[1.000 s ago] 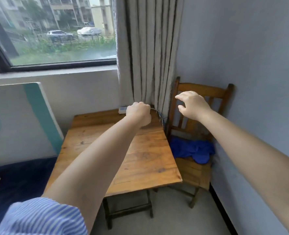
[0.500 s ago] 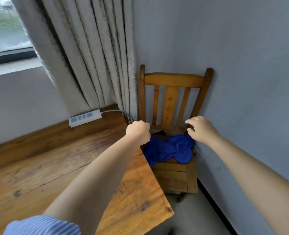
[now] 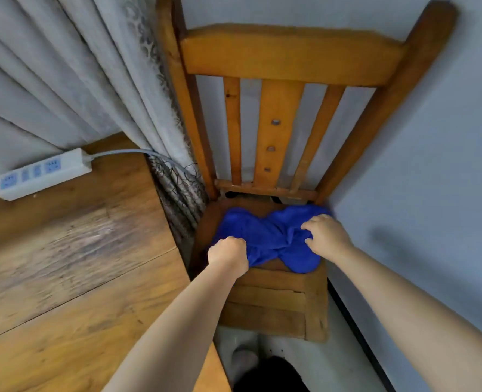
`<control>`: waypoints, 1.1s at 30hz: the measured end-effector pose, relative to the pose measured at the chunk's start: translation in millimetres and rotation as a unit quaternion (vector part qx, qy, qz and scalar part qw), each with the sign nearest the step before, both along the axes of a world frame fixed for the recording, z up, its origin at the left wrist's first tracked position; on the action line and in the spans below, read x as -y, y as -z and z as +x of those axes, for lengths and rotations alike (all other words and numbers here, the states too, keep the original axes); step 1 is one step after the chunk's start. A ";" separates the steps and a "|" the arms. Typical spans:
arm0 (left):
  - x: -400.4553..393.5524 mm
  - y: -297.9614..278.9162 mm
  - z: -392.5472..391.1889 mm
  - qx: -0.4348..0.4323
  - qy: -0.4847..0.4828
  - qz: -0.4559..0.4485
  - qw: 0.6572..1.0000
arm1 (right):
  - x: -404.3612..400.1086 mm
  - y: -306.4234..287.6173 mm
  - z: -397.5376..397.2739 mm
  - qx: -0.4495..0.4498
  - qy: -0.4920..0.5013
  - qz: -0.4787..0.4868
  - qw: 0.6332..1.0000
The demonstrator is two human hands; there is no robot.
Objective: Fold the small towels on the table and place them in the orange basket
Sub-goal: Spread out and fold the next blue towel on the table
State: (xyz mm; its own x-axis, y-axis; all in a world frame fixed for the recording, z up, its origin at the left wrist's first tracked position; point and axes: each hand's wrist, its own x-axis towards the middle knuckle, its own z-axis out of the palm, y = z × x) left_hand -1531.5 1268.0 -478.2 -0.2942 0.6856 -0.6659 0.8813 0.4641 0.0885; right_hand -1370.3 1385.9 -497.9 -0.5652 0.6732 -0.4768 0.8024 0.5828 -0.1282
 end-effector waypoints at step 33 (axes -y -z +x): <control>-13.0 -6.7 -45.6 0.263 -0.327 0.287 0.861 | -23.7 -19.5 -51.4 -0.289 0.128 0.007 0.949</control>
State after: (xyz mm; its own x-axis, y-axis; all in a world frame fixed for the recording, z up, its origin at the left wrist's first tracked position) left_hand -1577.1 1281.0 -471.5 -0.5032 0.7484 -0.4321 0.2160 0.5930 0.7757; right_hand -1421.7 1409.6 -478.4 -0.5469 0.8275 -0.1268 0.7153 0.3832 -0.5844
